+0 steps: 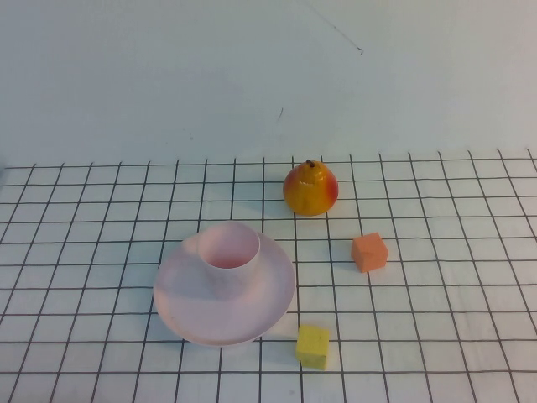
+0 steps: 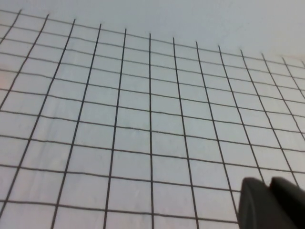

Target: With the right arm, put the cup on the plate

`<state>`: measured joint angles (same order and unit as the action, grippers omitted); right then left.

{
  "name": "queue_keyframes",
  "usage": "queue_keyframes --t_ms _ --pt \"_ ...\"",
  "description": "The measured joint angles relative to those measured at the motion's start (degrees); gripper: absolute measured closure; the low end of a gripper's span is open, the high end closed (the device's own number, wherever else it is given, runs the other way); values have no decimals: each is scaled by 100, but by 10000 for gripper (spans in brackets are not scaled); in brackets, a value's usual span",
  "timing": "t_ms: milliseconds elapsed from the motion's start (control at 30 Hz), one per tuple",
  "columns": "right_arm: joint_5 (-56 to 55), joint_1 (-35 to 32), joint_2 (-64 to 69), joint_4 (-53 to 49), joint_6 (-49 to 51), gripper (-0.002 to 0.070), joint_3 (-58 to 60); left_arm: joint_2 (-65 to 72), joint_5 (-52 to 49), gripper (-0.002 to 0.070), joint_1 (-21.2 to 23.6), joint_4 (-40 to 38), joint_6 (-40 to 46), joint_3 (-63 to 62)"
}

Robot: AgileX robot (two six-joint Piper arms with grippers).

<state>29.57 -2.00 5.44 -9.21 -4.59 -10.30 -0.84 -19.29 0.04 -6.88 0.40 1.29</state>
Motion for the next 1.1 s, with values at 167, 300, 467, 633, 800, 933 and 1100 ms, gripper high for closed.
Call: queue_keyframes --t_ms 167,300,467,633,800,933,1100 --pt "-761 -43 -377 0 14 626 709 0 0 678 0 0 0 0" --pt "-1245 -43 -391 0 88 630 1072 0 0 678 0 0 0 0" --pt "-1412 -93 -487 0 253 634 1191 0 0 678 0 0 0 0" --pt "-1334 -436 -606 0 280 634 1191 0 0 678 0 0 0 0" --pt "-1019 -625 -615 0 459 634 1191 0 0 678 0 0 0 0" --pt "-823 -668 -615 0 735 636 1191 0 0 678 0 0 0 0" --pt "-823 -668 -615 0 759 637 1191 0 0 678 0 0 0 0"
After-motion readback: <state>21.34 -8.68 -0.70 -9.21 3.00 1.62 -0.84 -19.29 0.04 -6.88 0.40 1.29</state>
